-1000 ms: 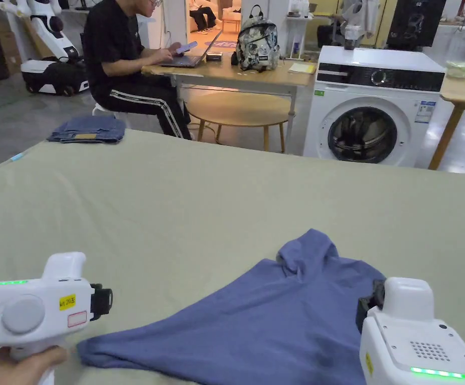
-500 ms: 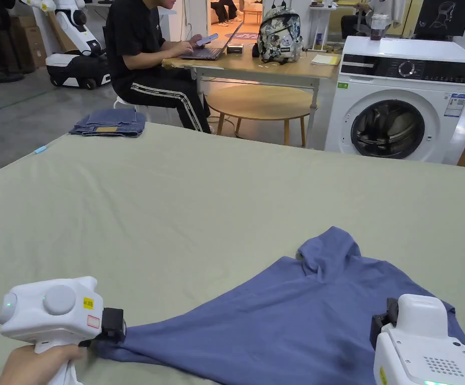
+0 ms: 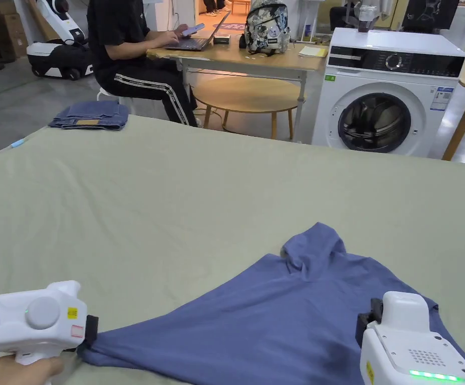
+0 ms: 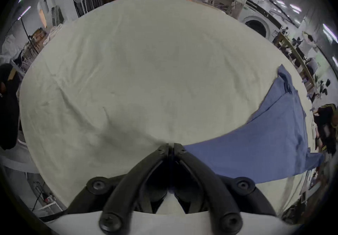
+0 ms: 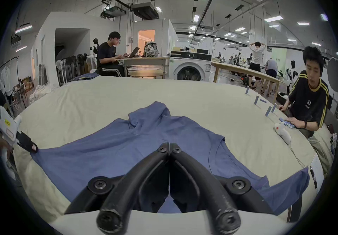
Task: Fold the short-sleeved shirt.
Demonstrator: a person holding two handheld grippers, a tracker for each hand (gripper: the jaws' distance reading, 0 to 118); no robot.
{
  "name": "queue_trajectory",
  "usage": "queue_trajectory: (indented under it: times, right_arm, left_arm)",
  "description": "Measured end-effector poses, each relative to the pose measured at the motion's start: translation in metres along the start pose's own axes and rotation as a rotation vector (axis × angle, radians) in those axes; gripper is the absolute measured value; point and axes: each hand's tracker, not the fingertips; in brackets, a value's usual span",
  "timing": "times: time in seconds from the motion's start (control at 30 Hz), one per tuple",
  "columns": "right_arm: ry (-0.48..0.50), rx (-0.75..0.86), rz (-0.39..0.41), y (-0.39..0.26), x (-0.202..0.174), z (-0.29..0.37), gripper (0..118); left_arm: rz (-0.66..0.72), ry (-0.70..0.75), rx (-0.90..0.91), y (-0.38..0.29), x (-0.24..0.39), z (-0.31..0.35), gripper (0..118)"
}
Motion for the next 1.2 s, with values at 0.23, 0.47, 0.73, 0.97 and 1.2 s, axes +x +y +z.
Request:
queue_trajectory:
  times: [0.23, 0.47, 0.73, 0.97, 1.2]
  right_arm:
    - [0.080, -0.168, 0.044, 0.062, 0.030, -0.089, 10]
    - [0.121, -0.404, 0.163, 0.111, 0.056, -0.222, 69]
    - [0.192, -0.634, 0.146, 0.099, 0.069, -0.296, 70]
    - [0.190, -0.662, 0.150, 0.090, 0.061, -0.291, 47]
    - [0.171, -0.600, 0.254, 0.092, 0.044, -0.285, 1]
  left_arm:
    - [0.004, -0.043, 0.024, -0.007, -0.006, 0.010, 0]
    - [-0.011, -0.009, 0.023, -0.010, 0.013, 0.014, 0]
    - [-0.031, 0.023, 0.017, 0.006, 0.007, -0.007, 0]
    - [-0.062, 0.048, 0.014, 0.008, 0.018, -0.012, 0]
    - [-0.076, 0.045, 0.022, 0.001, 0.027, -0.010, 0]
